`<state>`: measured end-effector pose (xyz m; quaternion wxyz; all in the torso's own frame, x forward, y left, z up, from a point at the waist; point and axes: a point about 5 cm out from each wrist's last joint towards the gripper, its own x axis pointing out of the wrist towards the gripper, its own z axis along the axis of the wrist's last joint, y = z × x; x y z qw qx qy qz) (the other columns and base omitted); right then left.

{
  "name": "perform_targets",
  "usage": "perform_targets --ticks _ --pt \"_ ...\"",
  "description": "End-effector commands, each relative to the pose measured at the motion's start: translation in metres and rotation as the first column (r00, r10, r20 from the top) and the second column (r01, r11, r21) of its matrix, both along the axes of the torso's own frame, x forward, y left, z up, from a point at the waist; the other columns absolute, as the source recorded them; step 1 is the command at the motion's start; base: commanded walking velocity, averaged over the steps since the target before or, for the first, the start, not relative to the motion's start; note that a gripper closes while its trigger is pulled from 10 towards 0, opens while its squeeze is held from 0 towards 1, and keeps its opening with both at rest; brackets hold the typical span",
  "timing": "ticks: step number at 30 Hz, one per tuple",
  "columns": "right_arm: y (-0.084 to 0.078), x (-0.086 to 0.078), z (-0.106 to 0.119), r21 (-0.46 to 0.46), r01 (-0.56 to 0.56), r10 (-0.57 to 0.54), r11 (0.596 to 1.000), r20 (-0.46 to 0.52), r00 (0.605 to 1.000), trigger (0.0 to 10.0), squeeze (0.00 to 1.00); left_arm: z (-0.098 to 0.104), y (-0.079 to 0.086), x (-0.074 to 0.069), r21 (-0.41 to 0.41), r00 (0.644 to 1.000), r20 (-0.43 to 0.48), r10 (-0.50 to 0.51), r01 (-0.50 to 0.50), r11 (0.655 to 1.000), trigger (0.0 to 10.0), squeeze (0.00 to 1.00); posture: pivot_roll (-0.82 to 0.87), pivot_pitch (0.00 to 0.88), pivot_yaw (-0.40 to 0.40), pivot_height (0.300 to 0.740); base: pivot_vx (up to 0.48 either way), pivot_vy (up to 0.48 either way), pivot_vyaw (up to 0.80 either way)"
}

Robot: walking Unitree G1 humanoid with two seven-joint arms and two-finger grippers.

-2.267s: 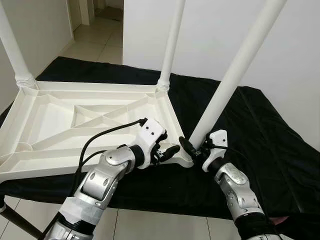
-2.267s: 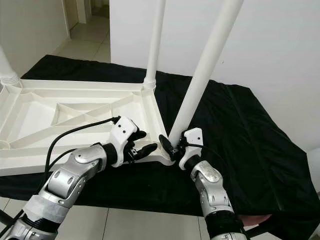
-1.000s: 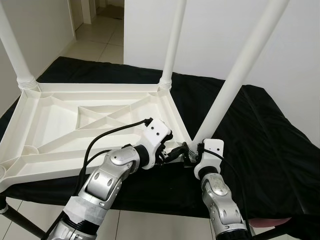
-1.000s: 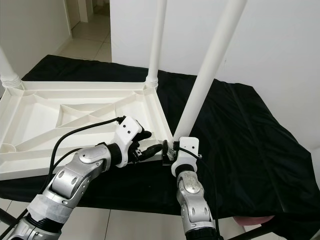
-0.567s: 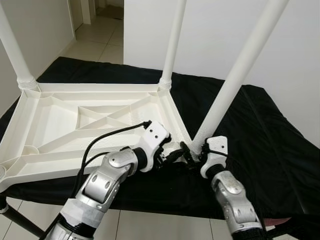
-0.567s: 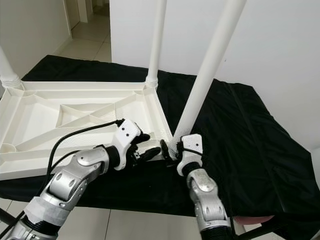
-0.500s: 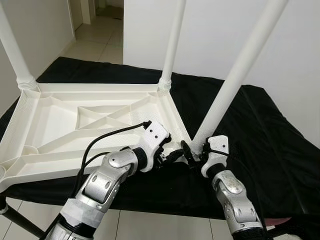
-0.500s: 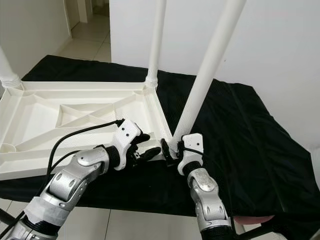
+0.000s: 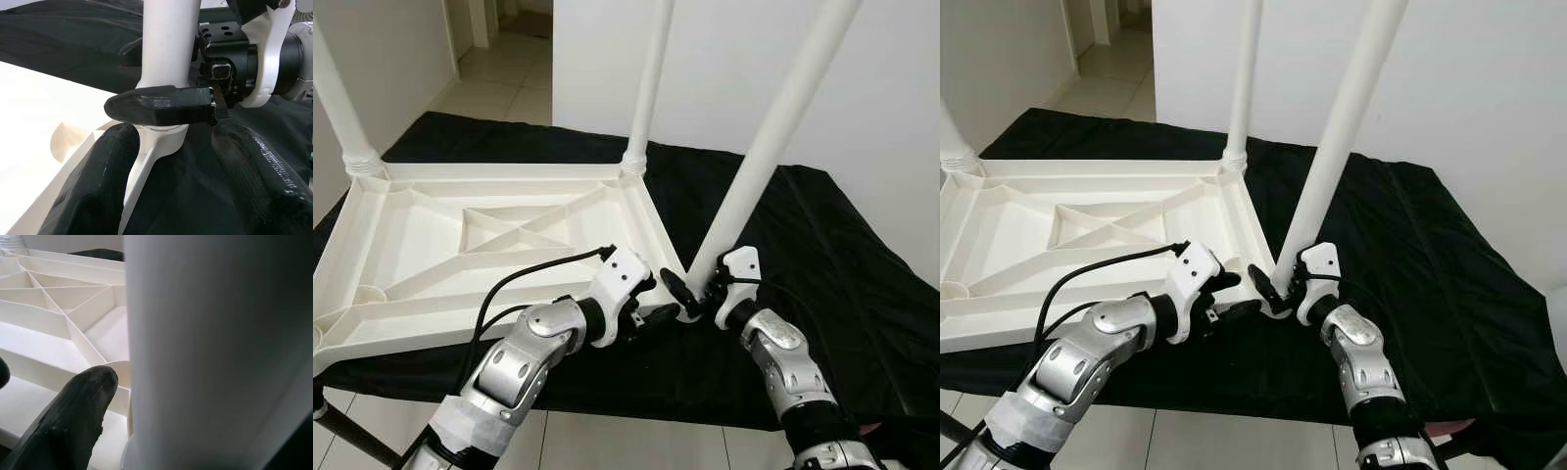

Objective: Building children table

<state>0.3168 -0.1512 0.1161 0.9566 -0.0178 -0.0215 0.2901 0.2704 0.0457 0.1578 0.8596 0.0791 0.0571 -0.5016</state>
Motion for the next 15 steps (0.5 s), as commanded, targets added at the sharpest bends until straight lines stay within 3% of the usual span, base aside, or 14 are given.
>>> perform_targets --ticks 1,3,5,6,7,8,9,15 --pt "0.0 0.004 -0.002 -0.025 -0.031 0.031 0.999 -0.013 0.999 10.0 0.0 -0.001 -0.006 -0.009 0.003 0.992 -0.025 -0.124 0.124 0.992 10.0 0.0 0.01 0.0 -0.109 0.74 0.0 0.0 0.0" --pt "0.002 0.01 -0.003 -0.037 -0.05 0.05 0.998 -0.017 0.999 9.4 0.0 -0.001 -0.005 -0.008 0.004 0.992 -0.029 -0.124 0.124 0.992 10.0 0.0 0.01 0.0 -0.108 0.74 0.0 0.0 0.0" --pt "0.002 0.014 -0.003 -0.037 -0.069 0.068 0.997 -0.019 0.997 8.1 0.0 0.001 -0.004 -0.008 -0.001 0.992 -0.03 -0.12 0.121 0.993 10.0 0.0 0.01 0.0 -0.11 0.74 0.0 0.0 0.0" --pt "0.002 0.014 -0.003 -0.037 -0.069 0.068 0.997 -0.019 0.997 8.1 0.0 0.001 -0.004 -0.008 -0.001 0.992 -0.03 -0.12 0.121 0.993 10.0 0.0 0.01 0.0 -0.11 0.74 0.0 0.0 0.0" --pt "0.004 0.017 -0.003 -0.033 -0.09 0.089 0.995 -0.019 0.996 1.1 0.0 0.002 -0.003 -0.008 -0.007 0.992 -0.036 -0.121 0.121 0.993 10.0 0.0 0.01 0.0 -0.11 0.74 0.0 0.0 0.0" --pt "0.004 0.017 -0.003 -0.033 -0.09 0.089 0.995 -0.019 0.996 1.1 0.0 0.002 -0.003 -0.008 -0.007 0.992 -0.036 -0.121 0.121 0.993 10.0 0.0 0.01 0.0 -0.11 0.74 0.0 0.0 0.0" --pt "0.004 0.018 -0.003 -0.03 -0.095 0.094 0.995 -0.02 0.995 0.0 0.0 0.002 -0.002 -0.009 -0.009 0.992 -0.04 -0.123 0.123 0.992 10.0 0.0 0.02 0.0 -0.11 0.74 0.0 0.0 0.0" --pt "0.008 0.019 -0.005 -0.024 -0.125 0.124 0.992 -0.023 0.992 0.0 0.0 0.002 -0.001 -0.01 0.0 0.991 -0.046 -0.129 0.129 0.992 10.0 0.0 0.03 0.0 -0.112 0.74 0.0 0.0 0.0"
